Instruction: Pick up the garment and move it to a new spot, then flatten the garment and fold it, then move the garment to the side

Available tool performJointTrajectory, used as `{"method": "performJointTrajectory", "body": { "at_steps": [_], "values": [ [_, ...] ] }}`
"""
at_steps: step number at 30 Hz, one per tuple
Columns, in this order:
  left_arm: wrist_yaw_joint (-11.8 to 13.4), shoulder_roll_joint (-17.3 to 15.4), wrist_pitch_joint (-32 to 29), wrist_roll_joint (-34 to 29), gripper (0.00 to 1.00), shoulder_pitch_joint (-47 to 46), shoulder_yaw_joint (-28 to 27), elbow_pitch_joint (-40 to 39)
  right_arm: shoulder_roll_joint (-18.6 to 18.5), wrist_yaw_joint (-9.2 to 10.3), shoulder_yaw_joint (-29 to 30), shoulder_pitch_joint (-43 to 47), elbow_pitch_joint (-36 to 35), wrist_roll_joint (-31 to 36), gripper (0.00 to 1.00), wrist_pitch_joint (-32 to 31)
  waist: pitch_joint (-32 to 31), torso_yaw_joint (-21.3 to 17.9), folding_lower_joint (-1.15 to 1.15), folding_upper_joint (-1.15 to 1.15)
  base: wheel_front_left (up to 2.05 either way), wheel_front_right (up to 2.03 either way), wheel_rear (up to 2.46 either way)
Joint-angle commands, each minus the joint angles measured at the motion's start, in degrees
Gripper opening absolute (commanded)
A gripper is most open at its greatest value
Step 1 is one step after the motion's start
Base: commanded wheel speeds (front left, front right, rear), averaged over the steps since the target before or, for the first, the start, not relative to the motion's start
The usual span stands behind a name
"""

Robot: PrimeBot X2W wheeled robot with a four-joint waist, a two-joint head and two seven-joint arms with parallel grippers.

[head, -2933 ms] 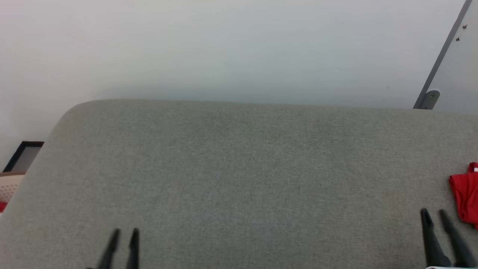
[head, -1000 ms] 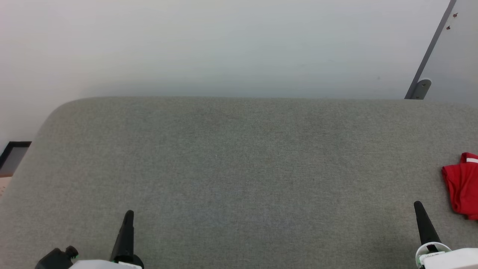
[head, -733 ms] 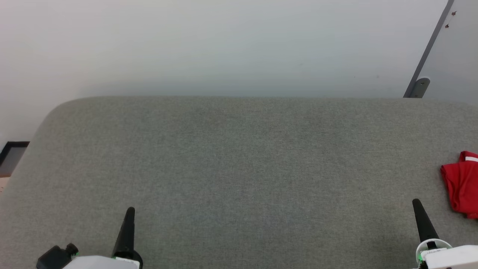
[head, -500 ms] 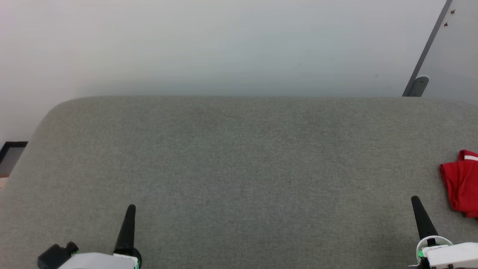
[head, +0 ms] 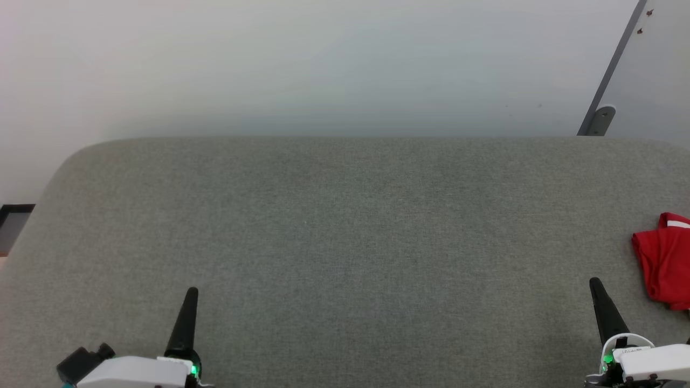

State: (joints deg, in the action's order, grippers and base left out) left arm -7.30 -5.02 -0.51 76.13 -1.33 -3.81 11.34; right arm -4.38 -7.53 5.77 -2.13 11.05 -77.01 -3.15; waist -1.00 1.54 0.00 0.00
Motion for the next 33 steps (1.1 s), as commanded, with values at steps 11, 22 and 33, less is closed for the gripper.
{"method": "performJointTrajectory", "body": {
  "at_steps": [11, 22, 33],
  "values": [
    [-0.3, 0.4, -1.6, 5.7, 0.0, -2.3, -0.6, 0.7, 0.5, 0.05, 0.4, -2.2, 0.8, -5.0, 0.0, -1.2, 0.3, -0.4, 0.0, 0.0, 0.0, 0.0, 0.0],
    [-0.3, 0.7, -3.0, 10.3, 0.0, -3.4, -1.0, 1.5, 0.9, 0.06, 0.6, -3.1, 1.7, -9.1, 0.0, -2.1, 0.6, -0.8, 0.0, 0.0, 0.0, 0.0, 0.0],
    [-0.3, 1.0, -4.3, 14.5, 0.0, -4.5, -1.3, 2.2, 1.3, 0.06, 0.8, -3.8, 2.5, -12.9, 0.0, -3.0, 0.9, -1.2, 0.0, 0.0, 0.0, 0.0, 0.0]
  ]
}}
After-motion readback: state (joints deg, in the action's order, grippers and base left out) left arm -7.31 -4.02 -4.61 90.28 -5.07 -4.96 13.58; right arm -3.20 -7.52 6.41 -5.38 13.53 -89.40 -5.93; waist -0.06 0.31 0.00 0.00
